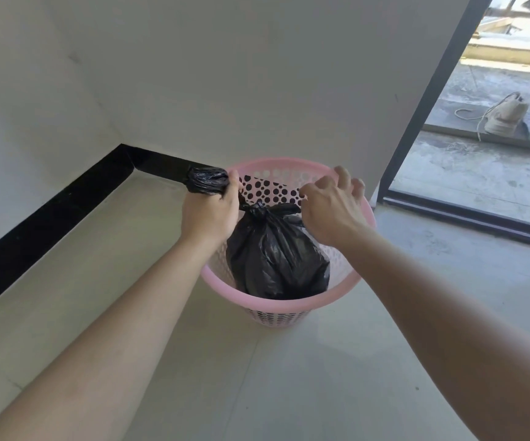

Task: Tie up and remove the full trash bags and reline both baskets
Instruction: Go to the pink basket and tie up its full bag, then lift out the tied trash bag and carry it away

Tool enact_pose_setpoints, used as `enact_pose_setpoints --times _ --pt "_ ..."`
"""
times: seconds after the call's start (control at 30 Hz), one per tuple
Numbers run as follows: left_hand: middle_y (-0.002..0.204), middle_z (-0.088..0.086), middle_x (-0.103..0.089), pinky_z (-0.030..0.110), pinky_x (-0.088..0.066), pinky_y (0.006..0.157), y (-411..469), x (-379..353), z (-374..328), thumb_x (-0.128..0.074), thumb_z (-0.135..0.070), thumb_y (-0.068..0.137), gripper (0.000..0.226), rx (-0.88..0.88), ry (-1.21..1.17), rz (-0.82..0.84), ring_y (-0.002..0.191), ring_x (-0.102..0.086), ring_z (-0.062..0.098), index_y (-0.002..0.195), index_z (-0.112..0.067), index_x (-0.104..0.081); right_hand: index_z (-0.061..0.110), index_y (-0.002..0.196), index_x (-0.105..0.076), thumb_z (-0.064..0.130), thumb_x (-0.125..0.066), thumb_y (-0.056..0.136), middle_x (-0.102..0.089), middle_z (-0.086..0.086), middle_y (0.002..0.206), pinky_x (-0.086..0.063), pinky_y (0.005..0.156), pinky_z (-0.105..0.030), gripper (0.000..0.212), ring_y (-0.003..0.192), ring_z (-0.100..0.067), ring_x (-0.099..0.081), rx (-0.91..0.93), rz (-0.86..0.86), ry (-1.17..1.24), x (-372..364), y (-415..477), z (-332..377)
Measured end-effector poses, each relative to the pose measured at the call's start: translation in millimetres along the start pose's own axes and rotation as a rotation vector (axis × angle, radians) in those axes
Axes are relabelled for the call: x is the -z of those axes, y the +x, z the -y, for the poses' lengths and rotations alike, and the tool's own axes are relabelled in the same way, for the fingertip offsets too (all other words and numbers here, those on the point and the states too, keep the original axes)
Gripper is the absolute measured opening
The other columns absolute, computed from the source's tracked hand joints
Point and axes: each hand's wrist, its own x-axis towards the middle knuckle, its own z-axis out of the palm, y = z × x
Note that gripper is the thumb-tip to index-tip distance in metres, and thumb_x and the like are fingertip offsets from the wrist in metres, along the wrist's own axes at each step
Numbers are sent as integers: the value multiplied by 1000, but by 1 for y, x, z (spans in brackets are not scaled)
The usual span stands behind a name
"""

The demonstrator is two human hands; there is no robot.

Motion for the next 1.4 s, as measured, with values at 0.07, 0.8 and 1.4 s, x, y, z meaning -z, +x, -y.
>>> enact_pose_setpoints --times 0.07,0.8,1.4 --pt "94 -3 -73 24 -41 77 3 -2 0 -42 -41 103 44 16 -27 -2 91 -64 15 87 -17 -75 31 135 -57 34 -33 99 -39 -13 151 11 114 -63 43 149 -41 6 60 56 76 -3 5 2" --pt "91 1 -73 36 -53 90 54 269 -262 -62 -44 91 32 449 -342 235 89 -69 20 83 -15 -71 10 112 -52 19 -40 104 -59 -10 106 -45 66 -38 17 80 -27 -56 30 77 314 391 -11 49" --pt "94 -5 -73 26 -46 65 -18 744 -552 -68 -34 91 18 493 -526 -326 79 -65 10 100 -19 -71 18 117 -53 34 -39 104 -60 -2 116 -41 70 -35 25 90 -25 -60 669 -106 456 866 -65 226"
